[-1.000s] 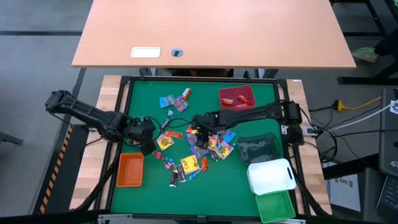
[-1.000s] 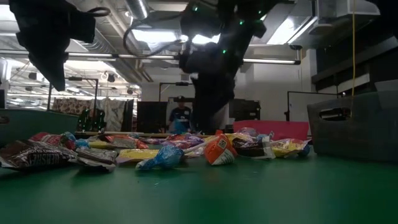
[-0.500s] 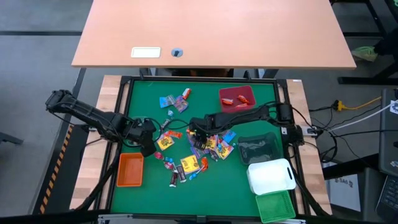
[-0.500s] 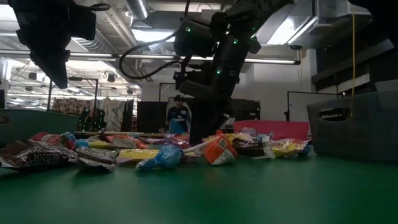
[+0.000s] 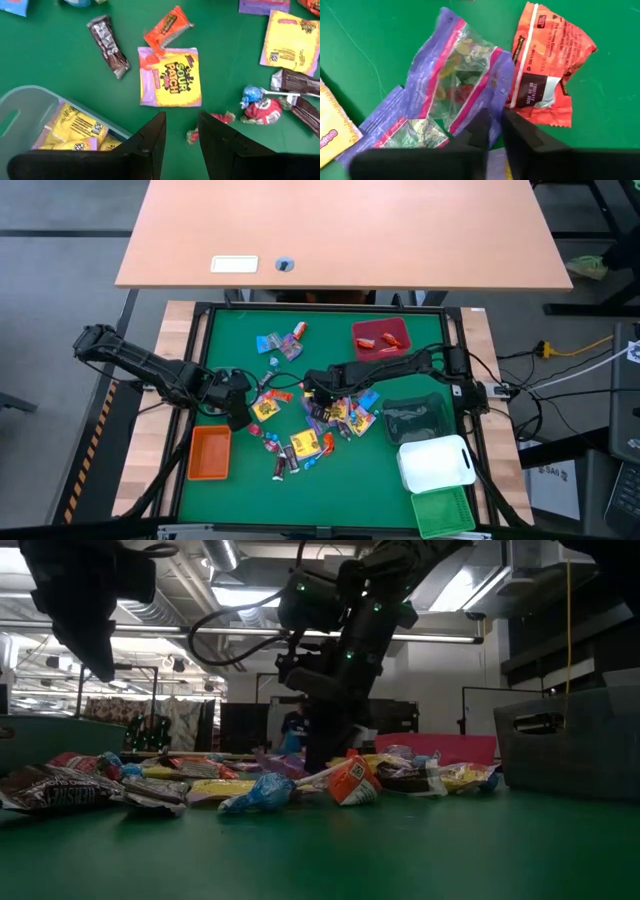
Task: Sort candy
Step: Put the violet candy into the black bin
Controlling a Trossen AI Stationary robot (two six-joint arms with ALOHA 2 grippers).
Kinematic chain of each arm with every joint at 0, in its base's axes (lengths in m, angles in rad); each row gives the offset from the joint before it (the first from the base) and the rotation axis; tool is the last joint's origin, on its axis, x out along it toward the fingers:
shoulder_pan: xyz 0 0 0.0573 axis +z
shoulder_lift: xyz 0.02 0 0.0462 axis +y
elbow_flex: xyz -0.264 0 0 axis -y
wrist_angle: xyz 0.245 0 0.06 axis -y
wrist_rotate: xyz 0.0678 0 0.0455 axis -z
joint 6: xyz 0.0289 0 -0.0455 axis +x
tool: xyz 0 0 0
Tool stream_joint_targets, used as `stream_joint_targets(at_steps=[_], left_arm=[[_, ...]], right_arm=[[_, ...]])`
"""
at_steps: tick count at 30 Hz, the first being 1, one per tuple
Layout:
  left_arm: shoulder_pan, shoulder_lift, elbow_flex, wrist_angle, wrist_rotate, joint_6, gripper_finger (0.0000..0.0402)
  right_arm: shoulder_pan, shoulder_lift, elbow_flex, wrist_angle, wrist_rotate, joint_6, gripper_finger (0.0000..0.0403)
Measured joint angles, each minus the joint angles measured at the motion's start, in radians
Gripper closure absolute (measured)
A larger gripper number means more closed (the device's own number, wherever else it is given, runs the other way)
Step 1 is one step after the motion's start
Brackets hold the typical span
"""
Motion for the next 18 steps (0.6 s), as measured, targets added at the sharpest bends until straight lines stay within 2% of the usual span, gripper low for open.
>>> stream_joint_targets(at_steps=[3, 18], left_arm=[[0.0, 0.0, 0.0, 0.0, -0.006, 0.0, 0.0299], [0.0, 0.0, 0.0, 0.0, -0.007, 0.0, 0.0299]], right_arm=[[0.0, 0.0, 0.0, 0.007, 0.0, -0.013, 0.0397], [0.0, 0.0, 0.0, 0.01, 0.0, -0.061, 0.0401]])
